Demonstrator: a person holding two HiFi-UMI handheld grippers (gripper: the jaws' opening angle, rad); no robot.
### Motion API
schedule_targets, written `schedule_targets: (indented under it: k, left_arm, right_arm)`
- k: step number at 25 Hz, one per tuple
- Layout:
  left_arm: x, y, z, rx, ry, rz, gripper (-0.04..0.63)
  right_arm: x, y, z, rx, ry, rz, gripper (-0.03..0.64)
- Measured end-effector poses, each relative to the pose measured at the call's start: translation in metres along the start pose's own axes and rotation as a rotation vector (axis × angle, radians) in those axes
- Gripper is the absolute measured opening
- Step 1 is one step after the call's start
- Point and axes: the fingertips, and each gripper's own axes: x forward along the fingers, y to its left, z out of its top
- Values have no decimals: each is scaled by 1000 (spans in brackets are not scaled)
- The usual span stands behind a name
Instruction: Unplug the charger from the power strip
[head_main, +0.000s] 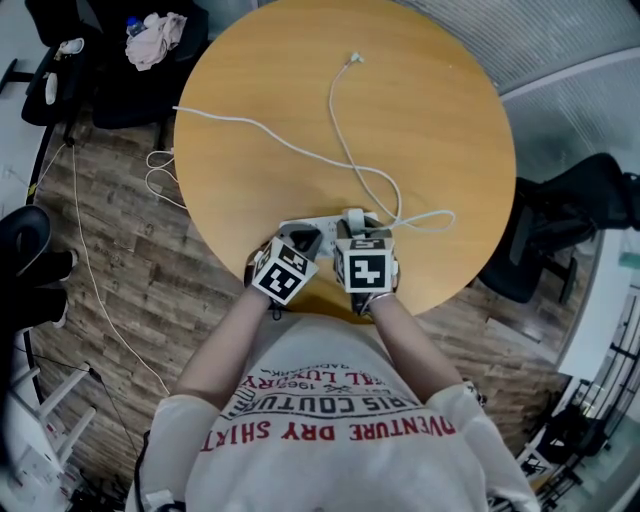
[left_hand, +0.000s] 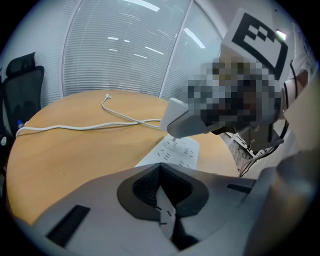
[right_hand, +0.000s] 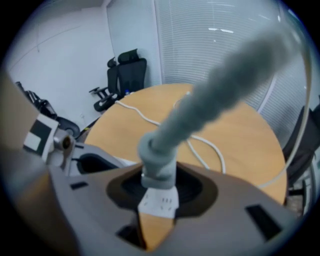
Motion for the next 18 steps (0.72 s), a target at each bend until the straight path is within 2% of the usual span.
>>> schedule_targets:
  k: [6, 11, 14, 18]
  left_arm:
    - [2, 1, -1, -7, -9, -7, 32]
    - [-2, 12, -1, -121, 7, 12, 32]
    - [-5, 14, 0, -138, 19, 34, 32]
    - [-24, 26, 37, -121, -76, 101, 32]
  right_arm:
    - [-15, 0, 11, -9, -40, 0, 156]
    - [-37, -5, 23, -12, -101, 12, 156]
    - [-55, -8, 33, -19, -170, 39, 156]
    - [-79, -16, 49, -51, -275, 75, 155]
